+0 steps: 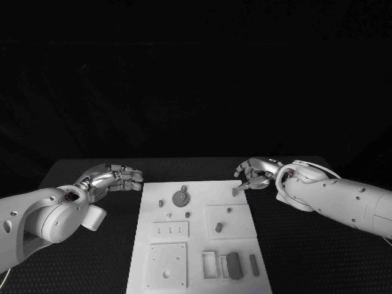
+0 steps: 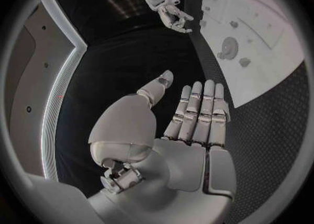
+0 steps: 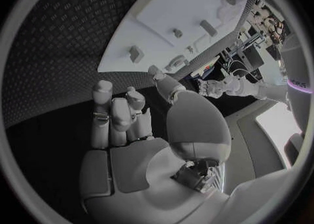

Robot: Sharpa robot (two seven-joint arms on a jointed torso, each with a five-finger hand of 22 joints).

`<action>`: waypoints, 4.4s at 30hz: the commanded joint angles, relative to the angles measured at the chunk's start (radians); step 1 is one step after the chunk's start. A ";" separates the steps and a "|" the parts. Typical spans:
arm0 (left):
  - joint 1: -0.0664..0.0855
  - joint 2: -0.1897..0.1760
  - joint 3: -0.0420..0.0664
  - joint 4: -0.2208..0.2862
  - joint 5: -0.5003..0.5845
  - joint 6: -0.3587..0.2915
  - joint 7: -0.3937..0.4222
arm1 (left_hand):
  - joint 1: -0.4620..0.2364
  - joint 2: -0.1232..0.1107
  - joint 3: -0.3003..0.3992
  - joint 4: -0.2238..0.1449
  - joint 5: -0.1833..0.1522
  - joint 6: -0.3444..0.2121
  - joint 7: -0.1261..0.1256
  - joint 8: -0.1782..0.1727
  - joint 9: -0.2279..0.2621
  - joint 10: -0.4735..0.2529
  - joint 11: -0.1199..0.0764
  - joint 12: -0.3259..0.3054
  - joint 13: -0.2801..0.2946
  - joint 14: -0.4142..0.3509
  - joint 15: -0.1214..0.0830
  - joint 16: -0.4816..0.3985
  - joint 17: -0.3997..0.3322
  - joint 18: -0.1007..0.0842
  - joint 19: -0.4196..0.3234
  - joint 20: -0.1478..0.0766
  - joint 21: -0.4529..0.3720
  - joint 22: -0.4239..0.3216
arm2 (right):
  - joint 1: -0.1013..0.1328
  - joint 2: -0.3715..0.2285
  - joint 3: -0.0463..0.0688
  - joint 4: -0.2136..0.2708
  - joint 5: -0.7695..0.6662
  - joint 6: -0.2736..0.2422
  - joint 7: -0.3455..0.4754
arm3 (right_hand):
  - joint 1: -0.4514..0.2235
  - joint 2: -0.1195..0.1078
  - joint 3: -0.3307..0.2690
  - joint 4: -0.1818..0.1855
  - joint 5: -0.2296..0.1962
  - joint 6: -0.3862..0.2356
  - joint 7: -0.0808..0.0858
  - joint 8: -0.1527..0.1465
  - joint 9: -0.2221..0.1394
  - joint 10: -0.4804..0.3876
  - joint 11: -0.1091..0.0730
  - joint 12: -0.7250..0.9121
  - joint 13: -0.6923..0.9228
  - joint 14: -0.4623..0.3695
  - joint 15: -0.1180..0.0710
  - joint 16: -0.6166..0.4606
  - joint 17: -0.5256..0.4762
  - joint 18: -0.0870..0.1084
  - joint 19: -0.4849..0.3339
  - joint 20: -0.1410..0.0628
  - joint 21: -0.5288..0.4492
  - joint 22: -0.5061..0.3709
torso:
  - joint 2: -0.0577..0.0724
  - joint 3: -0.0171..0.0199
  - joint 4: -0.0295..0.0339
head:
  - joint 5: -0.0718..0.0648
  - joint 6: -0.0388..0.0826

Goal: Assemble the parts on the task board

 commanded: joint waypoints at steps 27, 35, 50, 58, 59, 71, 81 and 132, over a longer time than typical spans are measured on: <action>-0.003 0.006 0.000 -0.008 -0.006 0.027 0.012 | -0.002 0.005 -0.004 -0.004 0.003 -0.002 0.004 0.002 -0.001 0.006 -0.001 -0.003 0.001 0.005 0.003 -0.005 0.003 -0.010 0.000 0.001 -0.002 -0.001 | -0.070 0.065 -0.001 -0.072 -0.029 0.003 0.001 | -0.002 -0.003 -0.003 -0.002 0.003 0.003 0.008 -0.001 -0.002 -0.009 -0.002 0.007 0.002 -0.008 -0.001 -0.003 0.001 0.068 -0.004 0.003 -0.002 0.018 | -0.002 -0.0044 0.0037 | 0.016 -0.018; -0.003 0.005 0.000 -0.007 -0.006 0.028 0.012 | -0.002 0.005 -0.004 -0.003 0.003 -0.002 0.005 0.001 -0.001 0.006 -0.001 -0.004 0.001 0.004 0.003 -0.005 0.003 -0.010 0.000 0.001 -0.002 -0.001 | -0.078 0.079 -0.001 -0.085 -0.027 -0.019 0.001 | 0.000 0.010 -0.001 -0.001 0.003 0.008 0.007 0.002 0.000 -0.007 -0.003 0.009 0.003 -0.007 -0.001 0.000 0.002 0.068 -0.002 0.002 -0.001 0.018 | -0.002 -0.0045 0.0022 | 0.019 -0.022; -0.003 0.003 0.001 -0.007 -0.008 0.029 0.012 | -0.002 0.006 -0.005 -0.003 0.003 -0.002 0.005 0.001 -0.001 0.006 0.000 -0.004 0.001 0.004 0.003 -0.006 0.003 -0.010 0.000 0.001 -0.003 -0.001 | -0.079 0.082 -0.001 -0.089 -0.037 -0.051 -0.018 | 0.026 0.101 0.007 -0.016 0.003 0.084 -0.016 0.044 0.020 0.007 -0.024 0.012 -0.002 0.006 -0.021 0.005 0.010 0.068 0.004 -0.003 0.006 0.020 | -0.002 -0.0029 0.0009 | 0.012 -0.026; -0.003 0.003 0.001 -0.007 -0.008 0.030 0.012 | -0.003 0.006 -0.005 -0.003 0.003 -0.002 0.005 0.001 -0.001 0.006 0.000 -0.004 0.001 0.004 0.003 -0.006 0.003 -0.010 0.000 0.001 -0.003 -0.001 | -0.082 0.085 -0.001 -0.094 -0.042 -0.051 -0.022 | 0.033 0.119 0.005 -0.017 0.003 0.103 -0.024 0.054 0.027 0.011 -0.032 0.010 -0.004 0.009 -0.029 0.005 0.012 0.068 0.002 -0.003 0.008 0.020 | -0.002 -0.0034 -0.0002 | 0.013 -0.027; -0.003 0.003 0.001 -0.008 -0.008 0.030 0.012 | -0.003 0.006 -0.005 -0.003 0.003 -0.002 0.005 0.001 -0.001 0.007 0.000 -0.004 0.001 0.004 0.003 -0.006 0.003 -0.010 0.000 0.001 -0.003 -0.001 | -0.083 0.086 -0.001 -0.094 -0.042 -0.051 -0.022 | 0.033 0.119 0.004 -0.017 0.003 0.105 -0.025 0.055 0.028 0.012 -0.033 0.010 -0.005 0.010 -0.030 0.005 0.013 0.068 0.002 -0.004 0.008 0.020 | -0.002 -0.0034 -0.0004 | 0.013 -0.028; -0.003 0.002 0.001 -0.007 -0.009 0.030 0.011 | -0.003 0.006 -0.005 -0.003 0.003 -0.002 0.005 0.002 -0.001 0.007 0.000 -0.004 0.000 0.004 0.003 -0.007 0.004 -0.010 -0.001 0.001 -0.003 -0.001 | -0.087 0.087 -0.001 -0.096 -0.046 -0.052 -0.027 | 0.033 0.112 0.000 -0.017 0.003 0.110 -0.027 0.057 0.030 0.013 -0.036 0.009 -0.005 0.010 -0.033 0.005 0.012 0.068 0.002 -0.004 0.009 0.020 | -0.003 -0.0052 0.0015 | 0.011 -0.031; -0.003 0.001 0.001 -0.006 -0.009 0.031 0.011 | -0.003 0.006 -0.005 -0.003 0.003 -0.002 0.005 0.002 -0.001 0.007 -0.001 -0.004 0.000 0.004 0.003 -0.007 0.004 -0.010 -0.001 0.001 -0.003 -0.001 | -0.087 0.089 -0.001 -0.096 -0.046 -0.053 -0.027 | 0.027 0.104 -0.006 -0.015 0.003 0.115 -0.030 0.060 0.033 0.015 -0.038 0.009 -0.006 0.012 -0.035 0.004 0.015 0.068 0.002 -0.003 0.010 0.019 | -0.003 -0.0048 0.0012 | 0.011 -0.032; -0.003 0.001 0.001 -0.006 -0.047 0.001 0.003 | -0.001 0.011 -0.004 -0.003 0.003 0.000 0.004 0.003 -0.001 0.010 0.001 -0.004 0.001 0.006 0.003 -0.008 0.006 -0.010 0.000 0.000 -0.002 -0.001 | -0.090 0.086 -0.001 -0.048 -0.033 -0.150 -0.071 | 0.016 0.133 0.012 -0.011 0.003 0.182 -0.058 0.089 0.058 0.025 -0.064 0.002 -0.008 0.019 -0.059 0.001 0.016 0.068 0.009 -0.006 0.008 0.016 | -0.003 -0.0031 -0.0001 | 0.014 -0.030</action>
